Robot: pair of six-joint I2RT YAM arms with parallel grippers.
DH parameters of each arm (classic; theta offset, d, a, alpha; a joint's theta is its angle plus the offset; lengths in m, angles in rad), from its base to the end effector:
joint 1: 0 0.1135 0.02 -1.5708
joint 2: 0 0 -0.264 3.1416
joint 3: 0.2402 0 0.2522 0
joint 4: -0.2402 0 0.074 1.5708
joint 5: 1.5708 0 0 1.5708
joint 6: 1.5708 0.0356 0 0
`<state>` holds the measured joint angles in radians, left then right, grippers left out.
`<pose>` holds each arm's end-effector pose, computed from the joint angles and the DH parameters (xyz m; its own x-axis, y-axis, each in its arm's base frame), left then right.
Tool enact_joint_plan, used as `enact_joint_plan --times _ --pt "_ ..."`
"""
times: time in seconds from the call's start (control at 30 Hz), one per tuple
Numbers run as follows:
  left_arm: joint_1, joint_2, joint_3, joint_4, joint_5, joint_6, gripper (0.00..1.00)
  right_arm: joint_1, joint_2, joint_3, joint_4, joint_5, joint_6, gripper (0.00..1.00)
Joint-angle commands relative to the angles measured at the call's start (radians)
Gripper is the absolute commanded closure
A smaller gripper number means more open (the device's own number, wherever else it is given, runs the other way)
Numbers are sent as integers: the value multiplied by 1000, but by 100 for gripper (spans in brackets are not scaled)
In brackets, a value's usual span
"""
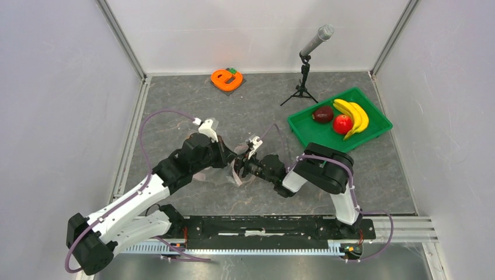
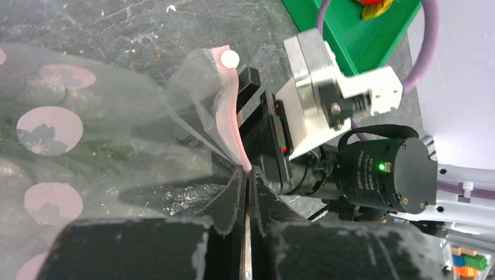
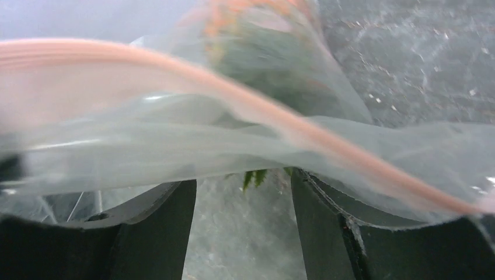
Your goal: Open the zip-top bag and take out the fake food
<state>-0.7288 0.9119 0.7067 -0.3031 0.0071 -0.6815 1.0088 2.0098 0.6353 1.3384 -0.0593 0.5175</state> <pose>0.1536 -0.1375 0.2777 -0.7044 -0.2156 -0.6763 0.2921 0.7803 -0.5530 0.1838 0.2959 0.1200 -0.4502 0.2118 -0.8674 -0.7520 0.4338 0.4962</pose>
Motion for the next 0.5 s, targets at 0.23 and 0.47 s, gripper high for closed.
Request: enact_joint_plan --times 0.23,0.47 --pt "-24 -6 -50 57 -31 -156 98 -26 86 76 82 -37 136 35" --pt "-59 54 -4 113 31 -146 98 -26 141 157 86 -78 165 34"
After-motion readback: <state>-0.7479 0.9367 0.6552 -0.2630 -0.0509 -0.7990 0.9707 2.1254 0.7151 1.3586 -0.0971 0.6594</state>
